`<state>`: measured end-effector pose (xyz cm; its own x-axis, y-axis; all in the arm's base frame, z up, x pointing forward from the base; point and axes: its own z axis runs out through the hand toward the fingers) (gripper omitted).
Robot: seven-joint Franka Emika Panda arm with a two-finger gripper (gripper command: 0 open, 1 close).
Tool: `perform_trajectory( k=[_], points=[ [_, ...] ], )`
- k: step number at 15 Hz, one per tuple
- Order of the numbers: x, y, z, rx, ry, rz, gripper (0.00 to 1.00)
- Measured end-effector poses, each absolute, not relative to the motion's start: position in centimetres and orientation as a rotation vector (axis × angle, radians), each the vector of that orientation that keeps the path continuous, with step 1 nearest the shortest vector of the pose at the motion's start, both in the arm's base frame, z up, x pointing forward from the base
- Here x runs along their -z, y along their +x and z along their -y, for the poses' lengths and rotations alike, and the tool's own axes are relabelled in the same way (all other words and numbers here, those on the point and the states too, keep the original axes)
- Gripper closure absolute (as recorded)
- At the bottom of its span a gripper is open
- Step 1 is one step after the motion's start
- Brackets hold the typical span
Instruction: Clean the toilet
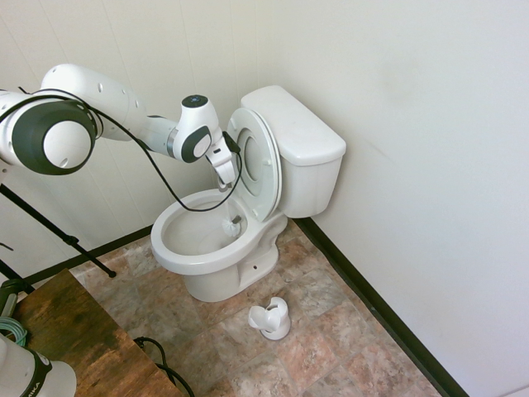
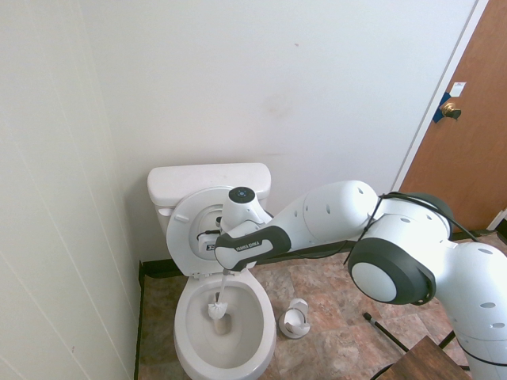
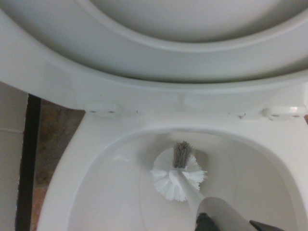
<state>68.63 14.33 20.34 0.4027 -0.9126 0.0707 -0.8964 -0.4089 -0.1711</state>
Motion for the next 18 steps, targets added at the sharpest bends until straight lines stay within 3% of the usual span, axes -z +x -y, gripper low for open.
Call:
perform_trajectory(
  k=[10,18],
  points=[
    [-34.5,60.9,-10.4,0.309,-2.517,-1.661,1.00],
    [-41.8,58.5,0.7,0.369,-2.368,-1.830,1.00]
  ],
)
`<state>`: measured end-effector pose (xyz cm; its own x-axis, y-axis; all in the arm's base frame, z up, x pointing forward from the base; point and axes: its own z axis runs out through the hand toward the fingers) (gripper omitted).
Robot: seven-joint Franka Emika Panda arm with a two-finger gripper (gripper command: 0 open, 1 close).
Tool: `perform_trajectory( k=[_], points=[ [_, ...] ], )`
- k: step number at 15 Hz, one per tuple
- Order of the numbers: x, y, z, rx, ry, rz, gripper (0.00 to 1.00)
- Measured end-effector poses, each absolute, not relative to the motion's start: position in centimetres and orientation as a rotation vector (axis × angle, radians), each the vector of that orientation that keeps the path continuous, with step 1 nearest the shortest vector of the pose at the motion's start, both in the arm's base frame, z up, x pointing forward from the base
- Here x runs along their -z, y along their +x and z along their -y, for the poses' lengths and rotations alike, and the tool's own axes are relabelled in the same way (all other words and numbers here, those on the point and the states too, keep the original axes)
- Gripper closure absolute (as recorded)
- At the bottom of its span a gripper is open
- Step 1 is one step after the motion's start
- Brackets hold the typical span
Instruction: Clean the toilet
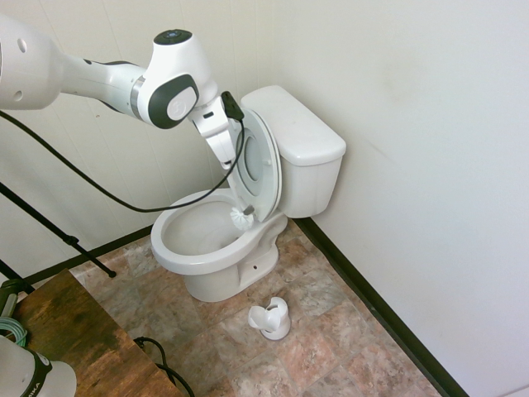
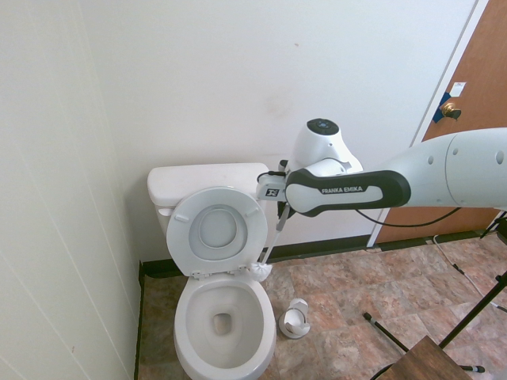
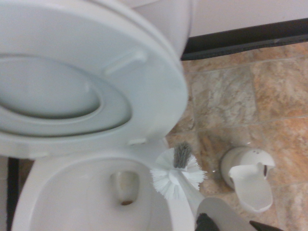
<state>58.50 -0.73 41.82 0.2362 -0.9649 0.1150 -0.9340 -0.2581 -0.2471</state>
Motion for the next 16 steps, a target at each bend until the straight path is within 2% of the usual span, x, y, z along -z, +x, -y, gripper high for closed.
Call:
perform_trajectory(
  k=[4,16],
  points=[
    [-39.7,58.7,6.8,0.371,-2.362,-1.924,1.00],
    [-26.9,59.4,17.5,0.210,-2.347,-2.051,1.00]
  ],
)
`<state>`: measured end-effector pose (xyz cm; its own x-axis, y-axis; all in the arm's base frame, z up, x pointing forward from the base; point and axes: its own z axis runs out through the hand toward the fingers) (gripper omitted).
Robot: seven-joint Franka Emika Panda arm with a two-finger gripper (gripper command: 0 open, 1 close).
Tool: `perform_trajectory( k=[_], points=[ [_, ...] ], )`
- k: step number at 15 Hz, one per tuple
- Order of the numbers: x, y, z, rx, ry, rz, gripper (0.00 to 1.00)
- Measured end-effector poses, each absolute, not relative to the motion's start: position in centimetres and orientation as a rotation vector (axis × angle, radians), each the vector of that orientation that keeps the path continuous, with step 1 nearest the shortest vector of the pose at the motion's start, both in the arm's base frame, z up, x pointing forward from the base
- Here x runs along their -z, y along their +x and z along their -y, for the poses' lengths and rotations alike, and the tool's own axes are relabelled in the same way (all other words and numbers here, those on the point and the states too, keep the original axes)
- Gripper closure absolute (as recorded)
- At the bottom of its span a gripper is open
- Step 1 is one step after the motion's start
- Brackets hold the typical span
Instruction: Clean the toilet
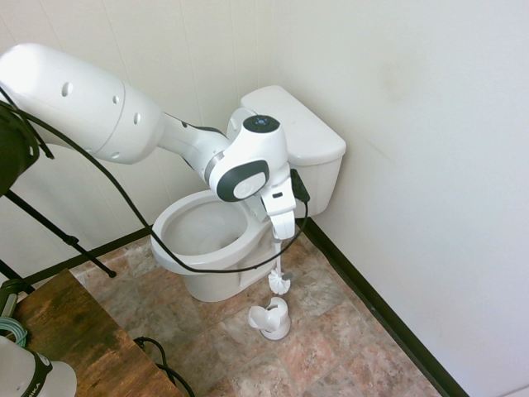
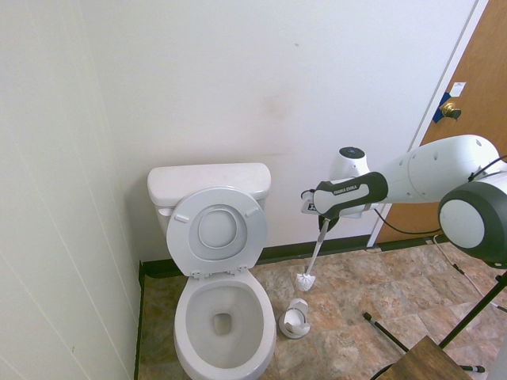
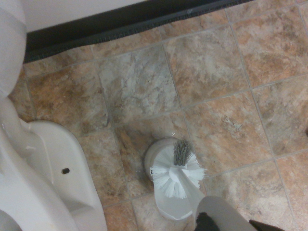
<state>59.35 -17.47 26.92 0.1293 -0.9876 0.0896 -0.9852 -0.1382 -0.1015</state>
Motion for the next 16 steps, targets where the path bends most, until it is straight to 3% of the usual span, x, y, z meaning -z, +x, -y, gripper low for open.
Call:
perform_trajectory(
  k=[16],
  points=[
    [-16.6,59.7,19.5,0.055,-2.361,-2.053,1.00]
  ],
)
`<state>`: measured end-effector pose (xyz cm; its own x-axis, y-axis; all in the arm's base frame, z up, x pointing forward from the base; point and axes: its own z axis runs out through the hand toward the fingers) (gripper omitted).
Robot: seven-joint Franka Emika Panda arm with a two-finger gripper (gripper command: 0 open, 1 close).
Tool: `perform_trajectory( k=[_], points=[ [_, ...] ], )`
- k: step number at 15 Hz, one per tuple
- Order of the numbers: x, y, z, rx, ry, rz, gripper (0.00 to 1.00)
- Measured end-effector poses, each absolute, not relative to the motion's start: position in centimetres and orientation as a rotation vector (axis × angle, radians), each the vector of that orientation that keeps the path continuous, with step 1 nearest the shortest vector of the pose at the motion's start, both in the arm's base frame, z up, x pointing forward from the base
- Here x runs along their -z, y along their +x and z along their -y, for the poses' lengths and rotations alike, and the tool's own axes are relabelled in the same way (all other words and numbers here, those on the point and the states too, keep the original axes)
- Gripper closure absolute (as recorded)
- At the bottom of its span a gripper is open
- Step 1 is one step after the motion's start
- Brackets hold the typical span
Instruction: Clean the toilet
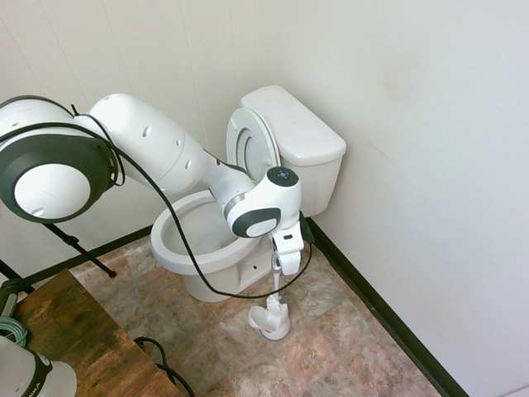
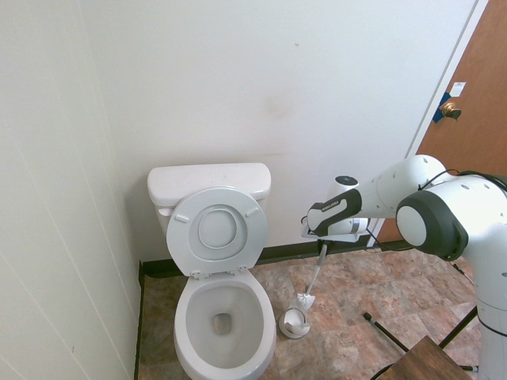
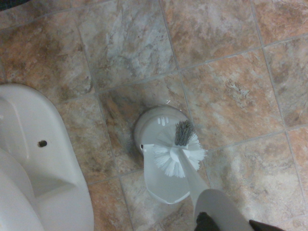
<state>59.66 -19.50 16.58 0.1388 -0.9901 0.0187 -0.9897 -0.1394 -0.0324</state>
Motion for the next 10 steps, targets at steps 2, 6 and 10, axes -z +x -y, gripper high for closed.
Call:
perform_trajectory(
  k=[2,6,10],
  points=[
    [-16.5,59.4,19.6,0.060,-2.359,-2.052,1.00],
    [-16.3,58.2,19.0,0.077,-2.362,-2.038,1.00],
    [-16.8,56.2,18.1,0.112,-2.354,-2.019,1.00]
  ],
)
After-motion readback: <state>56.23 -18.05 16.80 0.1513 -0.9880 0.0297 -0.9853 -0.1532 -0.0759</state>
